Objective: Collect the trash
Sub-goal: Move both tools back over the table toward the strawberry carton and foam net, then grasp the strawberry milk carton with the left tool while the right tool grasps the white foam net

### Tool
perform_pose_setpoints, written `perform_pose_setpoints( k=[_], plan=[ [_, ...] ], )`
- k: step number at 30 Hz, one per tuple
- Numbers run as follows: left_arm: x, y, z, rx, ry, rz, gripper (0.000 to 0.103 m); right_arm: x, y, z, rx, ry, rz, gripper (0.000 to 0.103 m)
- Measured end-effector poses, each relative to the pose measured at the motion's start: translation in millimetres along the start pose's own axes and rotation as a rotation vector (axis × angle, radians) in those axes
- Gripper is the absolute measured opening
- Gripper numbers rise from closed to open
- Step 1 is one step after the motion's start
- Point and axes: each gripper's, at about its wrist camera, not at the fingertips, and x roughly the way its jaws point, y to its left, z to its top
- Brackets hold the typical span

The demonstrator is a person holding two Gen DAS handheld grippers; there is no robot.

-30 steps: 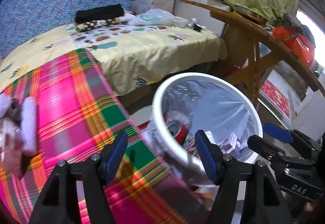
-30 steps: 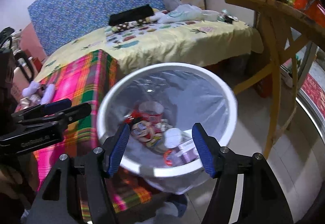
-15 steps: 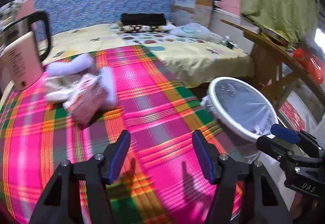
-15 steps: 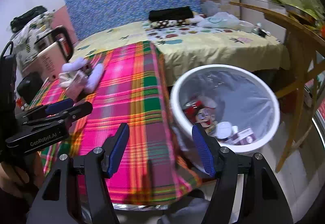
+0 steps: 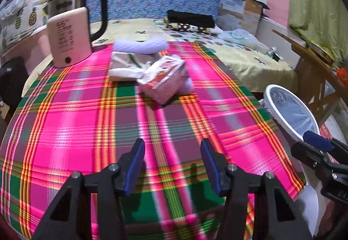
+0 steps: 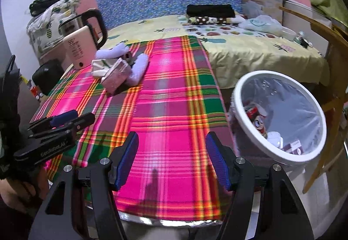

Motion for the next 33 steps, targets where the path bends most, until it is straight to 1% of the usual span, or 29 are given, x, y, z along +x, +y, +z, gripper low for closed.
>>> perform_pose_setpoints(
  k=[3,7,10,16,22,24,28,31,33],
  plan=[
    [0,11,3,-0.014,-0.005,0.018,0.055,6,9,4,-0.022,0.006,0.009,0.065],
    [3,21,11,-0.025,-0.004,0.013,0.055,12,17,9,-0.034,0.007,0.027,0.065],
    [7,23,20,-0.009,-0.003,0.003,0.055,15,21,15,-0.033,-0.006,0.040,0.065],
    [25,23,44,0.050,-0.003,-0.008,0.057,22,23,26,-0.042,-0.013,0.033,0.066],
    [55,16,65,0.121,0.009,-0.027,0.068,26,23,35,-0.045,-0.018,0.030,0.066],
    [64,13,69,0.156,0.026,-0.051,0.076,28,23,37,-0.046,-0.017,0.031,0.066],
    [81,15,76,0.197,0.046,-0.050,0.077,34,22,40,-0.044,-0.007,0.043,0.066],
    [91,19,80,0.191,0.067,-0.064,0.077,39,22,41,-0.043,0.000,0.049,0.066],
    [99,20,82,0.183,0.089,-0.061,0.077,41,21,42,-0.039,0.005,0.051,0.066]
  ],
)
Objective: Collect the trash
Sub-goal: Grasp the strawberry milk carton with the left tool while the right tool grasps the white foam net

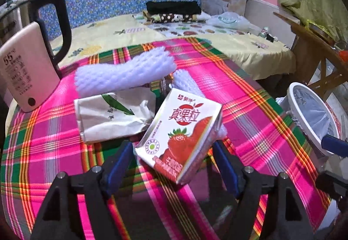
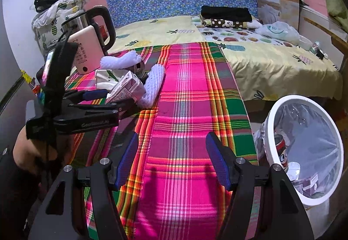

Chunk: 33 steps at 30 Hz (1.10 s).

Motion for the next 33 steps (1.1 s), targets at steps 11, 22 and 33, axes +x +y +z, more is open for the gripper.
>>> perform_pose_setpoints(
  k=[11,22,33],
  plan=[
    [-16,7,-17,-0.113,0.006,0.075,0.071,8,1,7,-0.003,0.022,-0.001,0.066],
    [-50,42,-51,-0.251,-0.014,0.211,0.070,30,14,23,0.015,0.040,0.036,0.066],
    [-61,69,-67,-0.356,-0.058,0.119,0.073,69,34,46,-0.001,0.064,0.044,0.065]
  ],
)
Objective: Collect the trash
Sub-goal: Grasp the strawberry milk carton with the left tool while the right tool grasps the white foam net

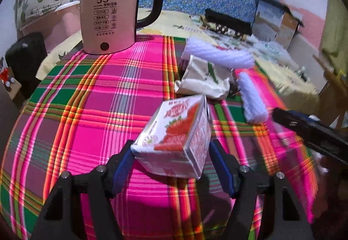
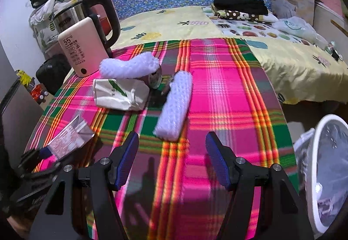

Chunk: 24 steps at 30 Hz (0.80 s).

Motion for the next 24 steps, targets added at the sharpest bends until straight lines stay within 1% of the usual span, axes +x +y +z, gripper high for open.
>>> perform_pose_setpoints(
  k=[1,5,8,10,12,13,14,15,17,20,24],
  plan=[
    [0,2,1,-0.012,-0.003,-0.016,0.074,4,1,2,-0.002,0.001,-0.005,0.065],
    [0,9,4,-0.043,-0.010,-0.030,0.075,16,2,9,0.005,0.010,-0.012,0.064],
    [2,7,4,-0.034,-0.006,-0.047,0.075,26,-1,11,0.022,0.023,-0.019,0.061],
    [7,6,2,-0.032,0.007,-0.047,0.075,34,-3,11,0.036,0.040,-0.026,0.051],
    [12,5,2,-0.036,0.026,-0.046,0.075,39,-6,9,0.050,0.058,-0.026,0.037],
    [14,4,1,-0.037,0.033,-0.043,0.075,39,-7,8,0.054,0.063,-0.026,0.034],
    [15,4,1,-0.037,0.038,-0.043,0.075,38,-8,7,0.053,0.063,-0.023,0.029],
    [16,3,0,-0.036,0.044,-0.043,0.075,34,-8,5,0.048,0.058,-0.025,0.027],
    [18,-1,-2,-0.029,0.050,-0.037,0.074,26,-8,0,0.040,0.051,-0.034,0.024],
    [17,-6,-4,-0.008,0.046,-0.011,0.064,14,-10,-10,0.032,0.051,-0.036,0.024],
    [14,-13,-10,0.009,0.044,-0.009,0.063,-7,-17,-33,0.021,0.060,-0.037,0.024]
  ],
)
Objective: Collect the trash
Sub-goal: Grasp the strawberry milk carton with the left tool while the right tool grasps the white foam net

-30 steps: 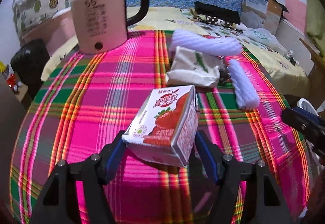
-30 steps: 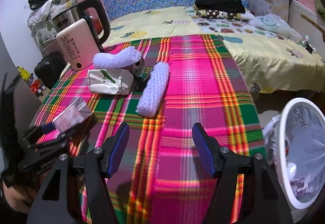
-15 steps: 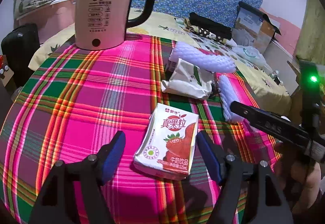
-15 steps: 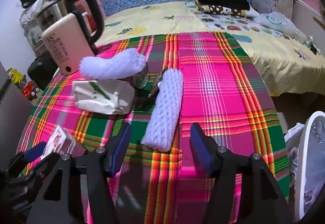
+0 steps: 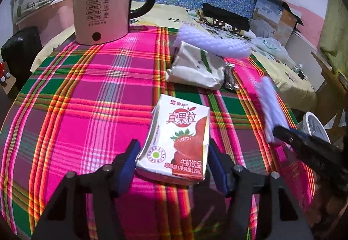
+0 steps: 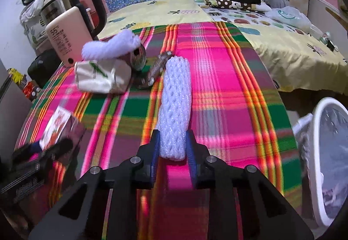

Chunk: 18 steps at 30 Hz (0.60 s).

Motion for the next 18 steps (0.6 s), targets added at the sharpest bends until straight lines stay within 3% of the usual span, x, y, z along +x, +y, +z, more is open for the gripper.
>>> perform_pose_setpoints(
  k=[10,13,15,18],
  plan=[
    [-16,-39,-32,0.092,0.017,-0.030,0.060,-30,-22,-33,0.016,0.035,0.000,0.024],
    [-17,-43,-33,0.093,0.024,-0.046,0.060,-32,-27,-33,0.040,0.021,0.015,0.033],
    [-18,-43,-31,0.091,0.027,-0.054,0.060,-36,-30,-30,0.058,-0.006,0.020,0.052],
    [-21,-43,-31,0.088,0.020,-0.051,0.060,-43,-35,-29,0.080,-0.046,0.033,0.055]
  ],
)
